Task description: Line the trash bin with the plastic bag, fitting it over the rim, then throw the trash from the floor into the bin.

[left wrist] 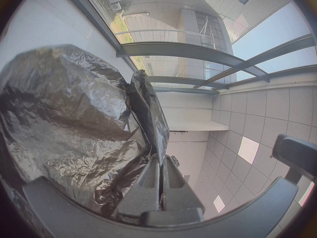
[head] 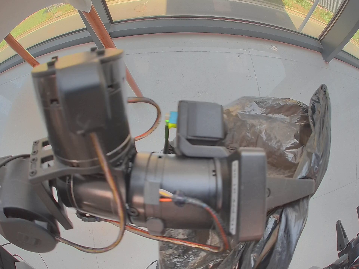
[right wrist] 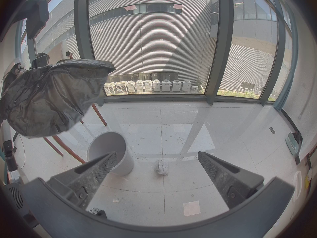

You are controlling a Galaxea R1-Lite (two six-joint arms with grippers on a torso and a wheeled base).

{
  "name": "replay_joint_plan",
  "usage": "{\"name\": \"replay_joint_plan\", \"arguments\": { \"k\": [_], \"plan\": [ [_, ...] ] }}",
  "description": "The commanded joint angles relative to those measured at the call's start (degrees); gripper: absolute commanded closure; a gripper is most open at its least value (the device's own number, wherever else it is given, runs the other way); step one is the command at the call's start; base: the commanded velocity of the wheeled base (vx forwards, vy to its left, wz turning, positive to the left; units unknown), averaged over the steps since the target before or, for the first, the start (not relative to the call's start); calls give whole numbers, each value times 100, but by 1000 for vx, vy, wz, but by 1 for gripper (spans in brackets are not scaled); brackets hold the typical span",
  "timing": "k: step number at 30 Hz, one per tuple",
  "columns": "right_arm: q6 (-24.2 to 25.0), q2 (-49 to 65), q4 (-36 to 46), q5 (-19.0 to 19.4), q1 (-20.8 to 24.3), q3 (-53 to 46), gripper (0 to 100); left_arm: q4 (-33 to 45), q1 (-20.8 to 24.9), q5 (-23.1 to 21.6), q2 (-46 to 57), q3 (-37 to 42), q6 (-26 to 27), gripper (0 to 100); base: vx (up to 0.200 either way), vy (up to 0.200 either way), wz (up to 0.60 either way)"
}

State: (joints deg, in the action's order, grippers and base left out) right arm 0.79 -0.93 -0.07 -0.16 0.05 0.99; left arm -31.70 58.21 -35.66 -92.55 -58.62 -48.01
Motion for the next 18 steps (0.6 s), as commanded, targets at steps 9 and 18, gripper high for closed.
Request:
{"name": "replay_joint_plan", "arguments": {
  "k": [9,18],
  "plan": [
    [9,93,-1,-11,4,-99,0,5,68,33,-694,-307,37,100,0,0,0],
    [9,93,-1,-11,4,-99,0,5,-618,-3,-685,-176,617,100,0,0,0]
  ]
}}
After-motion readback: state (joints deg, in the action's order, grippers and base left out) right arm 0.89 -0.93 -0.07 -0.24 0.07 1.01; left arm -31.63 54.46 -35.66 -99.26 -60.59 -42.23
